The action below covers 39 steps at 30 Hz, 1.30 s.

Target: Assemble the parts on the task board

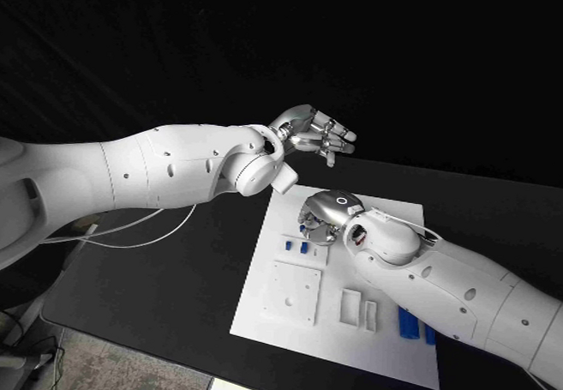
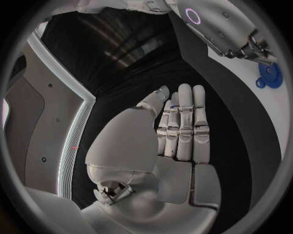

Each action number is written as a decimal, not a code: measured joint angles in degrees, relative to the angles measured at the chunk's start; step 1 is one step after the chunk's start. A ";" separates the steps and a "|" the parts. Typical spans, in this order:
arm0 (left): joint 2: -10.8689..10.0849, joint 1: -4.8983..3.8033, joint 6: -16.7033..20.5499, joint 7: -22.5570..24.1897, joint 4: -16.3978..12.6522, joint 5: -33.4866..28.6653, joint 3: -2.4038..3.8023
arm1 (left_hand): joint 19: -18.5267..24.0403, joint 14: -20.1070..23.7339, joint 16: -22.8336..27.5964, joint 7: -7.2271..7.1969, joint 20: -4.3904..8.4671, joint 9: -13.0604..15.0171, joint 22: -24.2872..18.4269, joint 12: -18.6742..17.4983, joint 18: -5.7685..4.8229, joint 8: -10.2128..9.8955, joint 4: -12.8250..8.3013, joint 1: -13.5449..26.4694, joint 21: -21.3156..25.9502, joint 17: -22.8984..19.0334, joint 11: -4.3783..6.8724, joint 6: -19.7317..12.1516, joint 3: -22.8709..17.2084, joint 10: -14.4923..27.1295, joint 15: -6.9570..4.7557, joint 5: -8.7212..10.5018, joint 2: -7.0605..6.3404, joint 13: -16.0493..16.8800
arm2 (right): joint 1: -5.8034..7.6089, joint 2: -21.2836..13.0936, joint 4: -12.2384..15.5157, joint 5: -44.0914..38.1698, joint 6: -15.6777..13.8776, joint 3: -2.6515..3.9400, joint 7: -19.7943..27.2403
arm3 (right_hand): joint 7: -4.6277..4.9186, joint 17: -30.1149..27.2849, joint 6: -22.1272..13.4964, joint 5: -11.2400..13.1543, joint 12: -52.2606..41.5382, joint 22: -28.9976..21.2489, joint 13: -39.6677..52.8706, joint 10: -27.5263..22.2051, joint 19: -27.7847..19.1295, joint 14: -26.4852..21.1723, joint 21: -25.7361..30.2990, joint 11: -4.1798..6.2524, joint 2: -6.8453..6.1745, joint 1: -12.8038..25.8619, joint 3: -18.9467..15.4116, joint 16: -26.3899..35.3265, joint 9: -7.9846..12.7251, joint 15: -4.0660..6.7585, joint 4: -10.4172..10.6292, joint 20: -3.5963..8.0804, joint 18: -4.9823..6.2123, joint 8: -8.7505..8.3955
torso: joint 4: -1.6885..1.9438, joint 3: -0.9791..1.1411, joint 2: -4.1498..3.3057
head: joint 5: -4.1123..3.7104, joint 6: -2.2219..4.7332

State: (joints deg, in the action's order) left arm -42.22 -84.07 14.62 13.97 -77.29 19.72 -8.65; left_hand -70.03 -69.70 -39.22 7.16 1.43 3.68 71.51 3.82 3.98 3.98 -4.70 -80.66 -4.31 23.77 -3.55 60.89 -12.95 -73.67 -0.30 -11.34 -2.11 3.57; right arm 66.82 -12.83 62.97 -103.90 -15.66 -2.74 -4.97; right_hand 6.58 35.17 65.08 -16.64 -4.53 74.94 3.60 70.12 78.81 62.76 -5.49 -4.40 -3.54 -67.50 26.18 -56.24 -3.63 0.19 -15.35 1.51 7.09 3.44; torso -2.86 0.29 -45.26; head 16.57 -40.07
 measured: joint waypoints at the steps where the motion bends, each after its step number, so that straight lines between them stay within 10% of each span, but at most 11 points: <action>1: 0.00 0.00 -0.01 0.00 0.00 0.00 0.00 | 0.00 0.00 0.00 0.00 0.00 0.00 0.00 0.00 0.00 0.00 0.00 0.00 0.00 0.00 0.00 0.00 0.00 0.00 0.00 0.00 0.00 0.00 | 0.00 0.00 -0.04 0.06 -0.01 0.00 0.00 | 0.00 0.00 0.00 0.00 0.00 0.00 0.00 0.00 0.00 0.00 0.00 0.00 0.00 0.00 0.00 0.00 0.00 0.00 0.00 0.00 0.01 0.00 | -0.01 0.01 0.00 | 0.00 0.00; 13: -0.04 0.00 -0.06 -0.04 0.01 -0.01 0.00 | 0.00 0.00 0.00 0.21 0.00 0.00 -0.17 0.00 0.00 0.00 0.16 0.00 0.00 0.00 0.00 -0.21 -0.16 0.00 0.00 0.00 0.00 0.00 | -0.03 -0.48 0.21 0.65 -0.13 0.00 0.04 | -0.23 -0.33 -2.75 -0.51 0.63 -0.01 -0.11 -3.14 -0.19 -0.34 0.67 -0.64 -1.68 1.68 -0.36 -0.32 0.06 -0.75 0.16 -0.63 0.85 0.00 | -0.02 0.03 0.01 | -0.25 -0.07; 25: -0.56 0.00 0.04 -0.06 0.22 0.05 0.00 | 0.00 0.00 0.23 0.21 0.00 0.00 -0.65 0.00 0.00 0.00 0.53 0.63 0.24 -0.29 0.00 -0.21 0.21 0.00 0.00 0.00 -0.63 0.00 | 0.17 -4.61 5.07 2.58 -1.46 0.05 0.16 | -0.74 -2.07 -4.98 -1.53 -0.44 -5.48 -0.10 -7.30 0.31 -0.44 1.31 -1.71 -1.43 -0.40 -12.10 -0.32 0.06 -1.67 2.30 -1.94 0.85 0.00 | -0.47 0.22 0.10 | -0.68 0.41; 32: -0.72 0.03 0.68 -0.10 1.01 0.59 -0.02 | 0.00 0.00 0.45 -0.41 0.00 0.00 -1.76 0.00 0.01 0.00 0.58 0.91 0.24 -0.43 0.89 0.41 0.26 -2.00 0.00 0.00 -0.91 0.00 | 0.80 -8.55 9.73 5.81 -3.64 1.22 0.75 | 0.40 -2.13 -4.39 -1.11 -0.92 -5.55 -0.18 -4.27 1.05 0.22 0.97 -0.77 -1.40 -0.36 -10.48 -0.68 0.05 -1.20 1.96 -1.62 1.42 0.00 | -1.46 0.75 0.55 | -1.15 1.14; 39: -0.82 0.23 1.70 0.12 2.66 0.92 -0.03 | 0.22 0.00 3.17 -0.51 0.22 0.00 -3.65 0.00 0.00 0.00 0.58 1.17 0.24 -1.73 0.89 1.13 0.26 -2.00 0.00 0.00 -0.64 0.00 | 1.02 -14.40 14.62 11.30 -4.84 3.41 1.92 | -0.32 -2.22 -1.43 0.22 -1.59 -5.30 -0.18 0.38 1.69 0.82 0.96 0.73 -0.35 -0.08 -8.28 -0.67 -0.02 -0.60 1.67 -1.18 1.45 0.00 | -3.25 1.74 1.56 | -1.68 2.35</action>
State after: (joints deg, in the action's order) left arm -43.05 -83.83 16.32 14.09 -74.63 20.64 -8.68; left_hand -69.80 -69.70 -36.05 6.65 1.66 3.68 67.86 3.82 3.97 3.98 -4.12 -79.49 -4.07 22.04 -2.65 62.02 -12.69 -75.67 -0.30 -11.34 -2.76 3.57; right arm 67.84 -27.23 77.59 -92.60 -20.50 0.67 -3.04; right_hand 6.26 32.95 63.66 -16.42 -6.11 69.64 3.42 70.49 80.50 63.58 -4.53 -3.66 -3.90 -67.57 17.90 -56.92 -3.65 -0.41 -13.68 0.33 8.54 3.44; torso -6.11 2.03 -43.70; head 14.90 -37.73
